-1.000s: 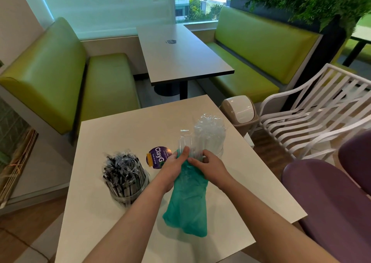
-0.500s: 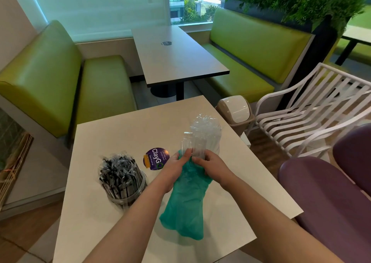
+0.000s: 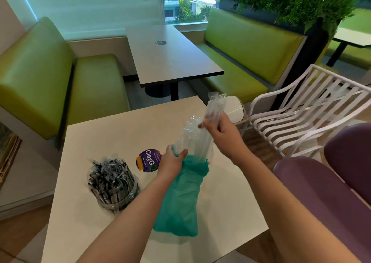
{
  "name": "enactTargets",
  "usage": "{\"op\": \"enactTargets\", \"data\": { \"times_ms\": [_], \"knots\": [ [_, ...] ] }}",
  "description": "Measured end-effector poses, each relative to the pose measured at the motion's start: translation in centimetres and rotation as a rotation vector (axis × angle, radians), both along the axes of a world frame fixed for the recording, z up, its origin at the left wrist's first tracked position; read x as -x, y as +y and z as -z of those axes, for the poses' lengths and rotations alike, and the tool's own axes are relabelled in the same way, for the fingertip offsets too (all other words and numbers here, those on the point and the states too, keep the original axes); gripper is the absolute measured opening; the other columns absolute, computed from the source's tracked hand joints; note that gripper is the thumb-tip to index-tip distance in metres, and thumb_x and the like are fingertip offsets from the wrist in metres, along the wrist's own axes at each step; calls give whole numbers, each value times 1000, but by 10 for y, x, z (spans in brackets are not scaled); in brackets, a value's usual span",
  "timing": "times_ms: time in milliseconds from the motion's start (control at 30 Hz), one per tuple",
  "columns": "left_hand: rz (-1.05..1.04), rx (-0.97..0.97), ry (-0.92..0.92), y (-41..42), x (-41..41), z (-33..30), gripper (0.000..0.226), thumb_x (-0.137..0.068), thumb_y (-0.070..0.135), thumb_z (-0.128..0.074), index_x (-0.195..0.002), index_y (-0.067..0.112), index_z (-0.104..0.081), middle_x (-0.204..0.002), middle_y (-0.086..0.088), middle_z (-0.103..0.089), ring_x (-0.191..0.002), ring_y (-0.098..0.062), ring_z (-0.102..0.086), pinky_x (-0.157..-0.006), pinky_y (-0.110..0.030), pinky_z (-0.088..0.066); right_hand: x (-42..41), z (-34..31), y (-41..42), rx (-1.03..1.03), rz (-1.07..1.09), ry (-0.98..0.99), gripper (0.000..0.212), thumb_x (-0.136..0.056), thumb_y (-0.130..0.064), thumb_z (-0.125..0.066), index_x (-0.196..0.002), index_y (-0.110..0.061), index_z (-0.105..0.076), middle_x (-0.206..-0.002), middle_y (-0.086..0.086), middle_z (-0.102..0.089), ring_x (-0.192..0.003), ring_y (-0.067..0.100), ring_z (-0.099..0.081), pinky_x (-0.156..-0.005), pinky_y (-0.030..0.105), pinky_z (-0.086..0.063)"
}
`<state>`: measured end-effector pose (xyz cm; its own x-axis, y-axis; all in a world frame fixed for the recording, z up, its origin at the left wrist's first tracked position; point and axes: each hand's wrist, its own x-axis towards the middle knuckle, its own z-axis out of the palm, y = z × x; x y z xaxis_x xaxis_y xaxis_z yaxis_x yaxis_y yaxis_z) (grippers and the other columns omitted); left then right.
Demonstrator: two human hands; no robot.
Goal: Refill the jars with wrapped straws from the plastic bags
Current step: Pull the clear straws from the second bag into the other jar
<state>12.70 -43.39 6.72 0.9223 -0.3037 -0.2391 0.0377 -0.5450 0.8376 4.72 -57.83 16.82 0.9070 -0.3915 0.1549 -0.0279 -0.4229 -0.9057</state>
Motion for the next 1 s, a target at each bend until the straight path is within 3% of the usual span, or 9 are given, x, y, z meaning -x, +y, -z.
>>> {"op": "enactTargets", "data": {
  "times_ms": [167, 333, 400, 467, 567, 700, 800, 900, 1000],
  "knots": [
    [34, -50, 21, -8, -3, 2, 60, -91, 44, -63, -143, 23, -41, -125, -5, -62, -109, -27, -59, -84, -35, -47, -4, -17, -6, 102, 58, -79, 21, -100, -37, -46, -116, -24, -49, -95, -18, -66, -91, -8, -60, -76, 13, -44],
    [25, -34, 40, -10, -5, 4, 58, -89, 42, -66, -141, 25, -45, -122, -2, -63, -103, -23, -58, -86, -35, -48, -9, -18, -6, 120, 125, -124, 32, -98, -42, -47, -124, -24, -45, -109, -7, -65, -100, 10, -62, -84, 42, -57],
    [20, -39, 40, -10, -6, 3, 56, -89, 40, -67, -139, 25, -48, -120, -1, -64, -104, -23, -59, -87, -36, -48, -12, -14, -5, 134, 142, -136, 27, -98, -42, -49, -121, -30, -43, -109, -8, -61, -100, 14, -62, -81, 46, -58],
    [17, -44, 44, -11, -7, 2, 54, -88, 39, -67, -136, 25, -50, -118, 0, -64, -103, -23, -59, -87, -36, -48, -13, -10, -4, 158, 144, -140, 22, -97, -40, -51, -117, -37, -42, -102, -12, -59, -94, 11, -63, -77, 42, -59],
    [22, -49, 56, -11, -7, 2, 53, -87, 40, -67, -135, 25, -49, -116, 1, -64, -104, -23, -60, -88, -38, -50, -13, -1, 1, 164, 151, -89, 29, -96, -41, -53, -123, -31, -47, -106, -9, -61, -87, 9, -63, -75, 31, -60],
    [20, -38, 69, -11, -7, 3, 56, -88, 40, -67, -138, 27, -46, -118, 0, -64, -105, -23, -60, -92, -40, -50, -15, 1, 3, 158, 199, -67, 34, -94, -42, -57, -124, -26, -52, -104, -15, -57, -84, 9, -62, -78, 34, -60],
    [21, -44, 66, -11, -7, 4, 58, -87, 40, -67, -139, 28, -45, -119, 0, -64, -107, -24, -60, -94, -42, -50, -15, 0, 2, 201, 203, -83, 35, -93, -46, -57, -122, -26, -53, -99, -15, -59, -75, 4, -59, -72, 30, -59],
    [24, -54, 65, -11, -8, 3, 57, -88, 41, -67, -139, 29, -45, -120, 0, -64, -107, -24, -60, -93, -42, -51, -12, 2, 6, 185, 241, -99, 39, -92, -48, -56, -125, -27, -52, -99, -13, -61, -77, 3, -59, -69, 19, -51],
    [28, -67, 62, -11, -8, 3, 55, -88, 41, -66, -137, 28, -45, -119, 0, -64, -105, -24, -60, -91, -41, -51, -9, 4, 10, 103, 230, -100, 42, -93, -41, -59, -131, -25, -51, -101, -15, -58, -80, 3, -57, -73, 19, -51]
  ]
}}
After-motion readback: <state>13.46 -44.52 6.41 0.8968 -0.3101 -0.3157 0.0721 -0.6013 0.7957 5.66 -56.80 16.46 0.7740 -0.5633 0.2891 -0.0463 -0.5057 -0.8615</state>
